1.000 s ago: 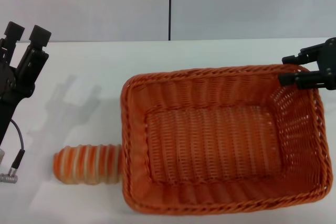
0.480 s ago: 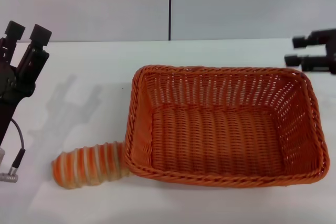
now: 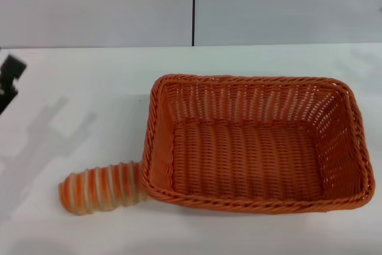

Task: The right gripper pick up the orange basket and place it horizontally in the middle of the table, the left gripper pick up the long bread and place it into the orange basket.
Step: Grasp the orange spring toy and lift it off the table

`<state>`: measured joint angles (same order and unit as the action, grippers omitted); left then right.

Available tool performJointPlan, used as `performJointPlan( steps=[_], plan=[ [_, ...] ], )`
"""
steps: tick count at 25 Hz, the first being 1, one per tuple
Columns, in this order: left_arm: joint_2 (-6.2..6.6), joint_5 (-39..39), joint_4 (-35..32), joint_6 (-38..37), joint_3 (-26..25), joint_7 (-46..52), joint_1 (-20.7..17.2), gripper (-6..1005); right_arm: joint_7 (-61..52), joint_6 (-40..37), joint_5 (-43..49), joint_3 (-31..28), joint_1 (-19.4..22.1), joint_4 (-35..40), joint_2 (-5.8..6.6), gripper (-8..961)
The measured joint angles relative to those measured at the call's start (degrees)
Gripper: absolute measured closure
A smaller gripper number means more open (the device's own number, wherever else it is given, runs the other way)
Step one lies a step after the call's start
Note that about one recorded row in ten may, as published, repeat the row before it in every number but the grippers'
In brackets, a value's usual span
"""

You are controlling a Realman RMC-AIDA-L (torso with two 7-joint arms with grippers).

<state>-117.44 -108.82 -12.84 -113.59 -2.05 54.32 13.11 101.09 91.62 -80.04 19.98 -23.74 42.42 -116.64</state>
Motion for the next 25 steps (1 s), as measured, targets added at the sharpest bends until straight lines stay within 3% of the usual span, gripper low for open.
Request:
performJointPlan(
  steps=[6, 10, 20, 25],
  plan=[
    [0.15, -0.02, -4.14, 1.48, 7.07, 0.10, -2.69, 204, 8.96, -0.29, -15.03, -4.29, 5.76, -11.23, -1.17, 385],
    [0.30, -0.01, -5.62, 4.59, 13.30, -0.08, -4.87, 206, 9.62, -2.54, -16.29, -7.46, 6.21, -15.86, -0.98, 385],
    [0.19, 0.01, -5.69, 11.98, 23.89, 1.08, -6.31, 209, 8.42, -3.21, -15.93, -7.47, 4.24, -18.16, -0.46, 385],
    [-0.14, 0.02, -5.69, 14.84, 24.86, 1.76, -6.49, 210, 8.12, -4.34, -15.82, -7.34, 3.80, -19.00, -0.27, 385]
  ],
)
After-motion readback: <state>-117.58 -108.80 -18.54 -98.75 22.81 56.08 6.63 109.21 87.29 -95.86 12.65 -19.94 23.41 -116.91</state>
